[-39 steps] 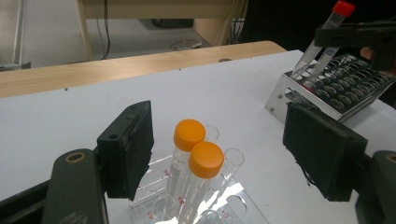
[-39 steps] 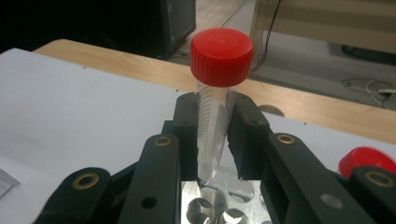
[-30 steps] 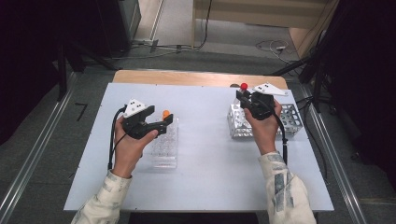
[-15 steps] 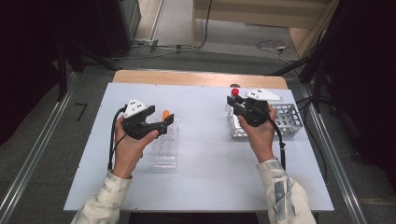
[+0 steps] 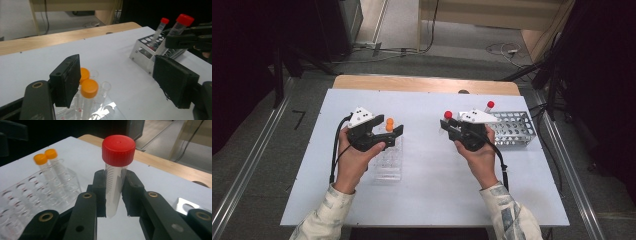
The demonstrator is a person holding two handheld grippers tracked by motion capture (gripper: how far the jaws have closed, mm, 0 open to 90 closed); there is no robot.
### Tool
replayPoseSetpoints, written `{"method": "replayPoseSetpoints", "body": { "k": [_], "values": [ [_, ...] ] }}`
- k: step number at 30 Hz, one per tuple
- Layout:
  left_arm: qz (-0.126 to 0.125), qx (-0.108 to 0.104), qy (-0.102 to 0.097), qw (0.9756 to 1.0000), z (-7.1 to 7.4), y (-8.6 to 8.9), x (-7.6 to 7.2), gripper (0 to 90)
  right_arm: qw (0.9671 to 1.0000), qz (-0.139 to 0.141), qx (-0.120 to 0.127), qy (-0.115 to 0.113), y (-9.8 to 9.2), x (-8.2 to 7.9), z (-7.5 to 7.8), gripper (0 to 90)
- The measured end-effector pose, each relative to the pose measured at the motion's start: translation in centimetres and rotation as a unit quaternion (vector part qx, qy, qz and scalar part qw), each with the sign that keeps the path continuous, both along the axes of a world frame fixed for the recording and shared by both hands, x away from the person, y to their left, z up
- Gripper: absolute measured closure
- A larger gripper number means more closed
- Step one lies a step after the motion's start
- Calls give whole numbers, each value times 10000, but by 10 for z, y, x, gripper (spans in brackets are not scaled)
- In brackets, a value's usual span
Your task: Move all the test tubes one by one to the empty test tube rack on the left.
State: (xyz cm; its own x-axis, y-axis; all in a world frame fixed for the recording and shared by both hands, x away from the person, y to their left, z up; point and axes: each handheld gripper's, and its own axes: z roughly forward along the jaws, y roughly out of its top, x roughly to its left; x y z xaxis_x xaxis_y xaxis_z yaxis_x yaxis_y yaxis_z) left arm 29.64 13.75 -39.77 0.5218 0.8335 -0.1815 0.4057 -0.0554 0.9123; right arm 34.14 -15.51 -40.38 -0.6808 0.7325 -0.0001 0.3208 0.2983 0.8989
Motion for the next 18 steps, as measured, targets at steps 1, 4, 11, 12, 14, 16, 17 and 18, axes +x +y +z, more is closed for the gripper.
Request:
{"method": "replayPoseSetpoints", "body": {
  "k": [1,4,11,12,14,16,17,18],
  "values": [
    [-47,-31,22,10000,0,-2,-1,230,10000,33,-9,8,2,-2,-1,719],
    [-163,-2,1,9999,1,-8,-3,231,9998,189,-56,44,10,-8,-4,720],
    [-425,-15,-63,9991,2,-24,-8,240,9984,487,-264,122,27,-18,-13,719],
    [-472,-11,-65,9989,2,-27,-9,242,9982,509,-291,128,29,-19,-15,719],
    [-523,-15,-45,9986,1,-31,-10,248,9978,557,-328,148,33,-21,-18,720],
    [-576,-6,-38,9983,1,-34,-10,267,9974,605,-349,188,36,-22,-21,720],
    [-608,-4,-22,9982,0,-36,-10,283,9971,634,-370,183,38,-23,-22,719],
    [-636,-9,-13,9980,0,-38,-10,294,9968,675,-380,181,40,-24,-23,720]
  ]
}}
